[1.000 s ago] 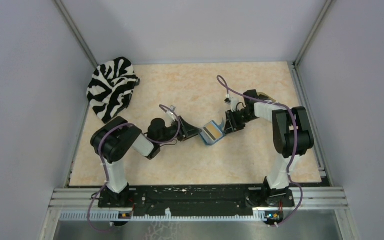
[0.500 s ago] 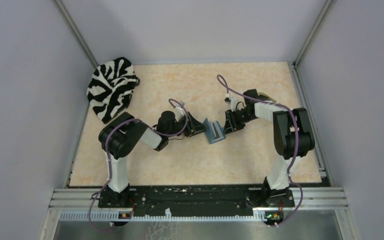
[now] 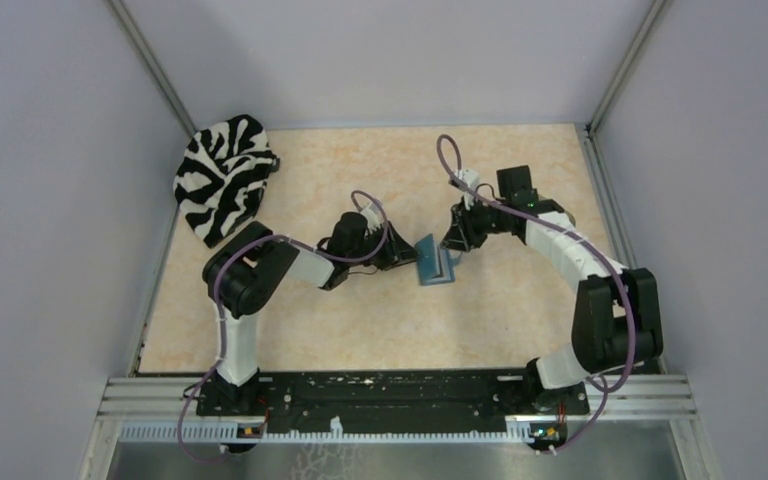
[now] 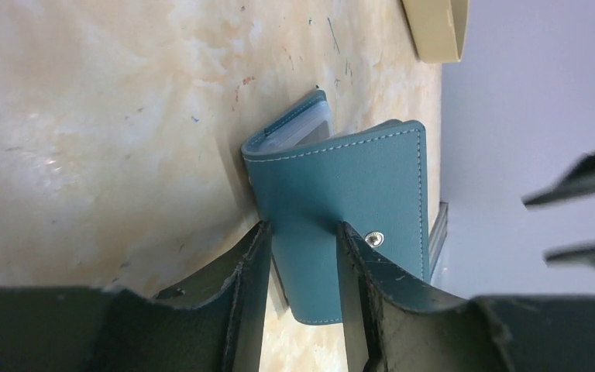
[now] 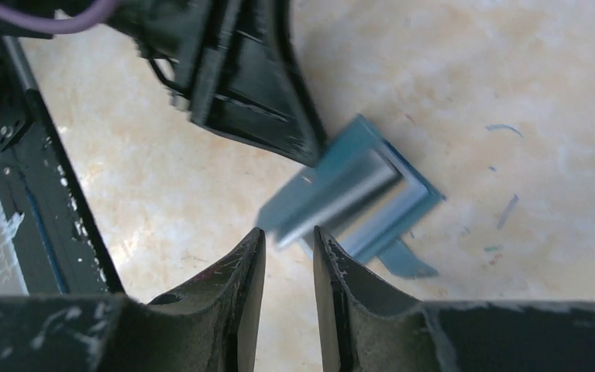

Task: Put the credit cards into the card holder
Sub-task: Close the card holder at the center of the board.

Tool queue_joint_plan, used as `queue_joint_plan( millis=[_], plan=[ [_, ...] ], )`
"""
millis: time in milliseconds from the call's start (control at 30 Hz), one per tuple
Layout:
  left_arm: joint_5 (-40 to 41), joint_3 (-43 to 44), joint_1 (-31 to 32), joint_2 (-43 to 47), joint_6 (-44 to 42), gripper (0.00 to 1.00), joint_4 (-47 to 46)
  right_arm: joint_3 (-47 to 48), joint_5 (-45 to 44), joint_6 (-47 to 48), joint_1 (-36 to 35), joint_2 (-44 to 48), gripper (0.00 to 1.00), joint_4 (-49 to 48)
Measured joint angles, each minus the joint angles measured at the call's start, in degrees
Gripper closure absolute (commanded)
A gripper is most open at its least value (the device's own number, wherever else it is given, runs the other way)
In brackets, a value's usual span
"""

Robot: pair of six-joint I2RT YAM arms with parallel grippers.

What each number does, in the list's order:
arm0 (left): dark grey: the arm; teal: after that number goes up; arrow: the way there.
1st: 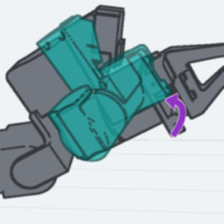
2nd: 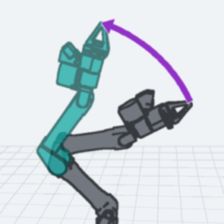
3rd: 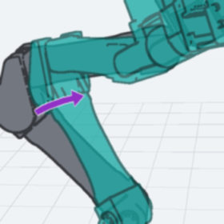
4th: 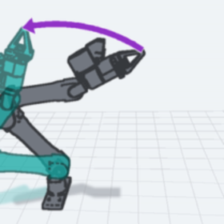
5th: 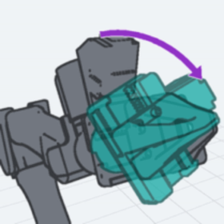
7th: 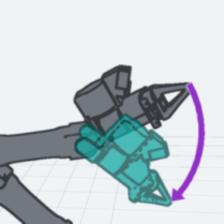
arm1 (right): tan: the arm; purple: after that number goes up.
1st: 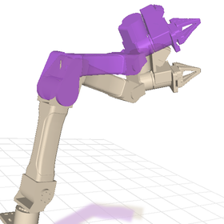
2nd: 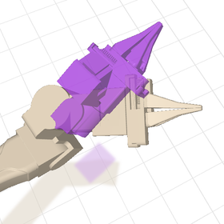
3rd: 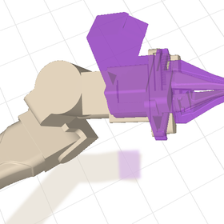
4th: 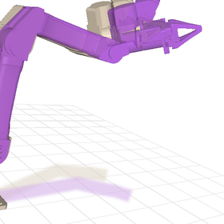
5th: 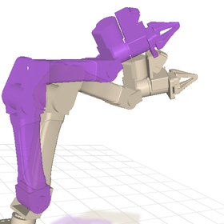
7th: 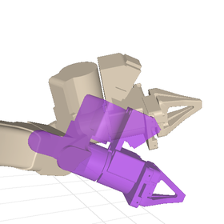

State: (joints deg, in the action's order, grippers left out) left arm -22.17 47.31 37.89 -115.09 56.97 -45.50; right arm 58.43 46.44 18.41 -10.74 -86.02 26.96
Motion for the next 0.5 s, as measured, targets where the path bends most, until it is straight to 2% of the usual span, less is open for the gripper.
queue_joint_plan(
  millis=[67, 167, 267, 400, 500],
  plan=[
    [1.07, 1.68, 0.72, 0.0, -1.29, 0.58, 2.89, -0.83, 0.24, 0.0, -2.43, 1.86, 0.73, -1.68],
    [2.69, 3.87, 1.9, 0.0, -3.04, 0.58, 6.93, -1.16, -1.64, 0.0, -7.8, 2.16, 0.85, -3.02],
    [4.02, 4.7, 2.54, 0.0, -4.28, 0.57, 9.57, -1.07, -5.4, 0.2, -11.63, 0.85, 0.92, -3.08],
    [4.63, 5.22, 2.64, 0.02, -4.98, 0.57, 10.6, -0.76, -12.13, 1.92, -12.11, -3.89, 0.93, -1.01],
    [4.85, 5.22, 2.62, 0.33, -5.64, 0.52, 10.8, -0.76, -17.22, 3.21, -11.89, -7.93, 0.94, 1.46]
  ],
)
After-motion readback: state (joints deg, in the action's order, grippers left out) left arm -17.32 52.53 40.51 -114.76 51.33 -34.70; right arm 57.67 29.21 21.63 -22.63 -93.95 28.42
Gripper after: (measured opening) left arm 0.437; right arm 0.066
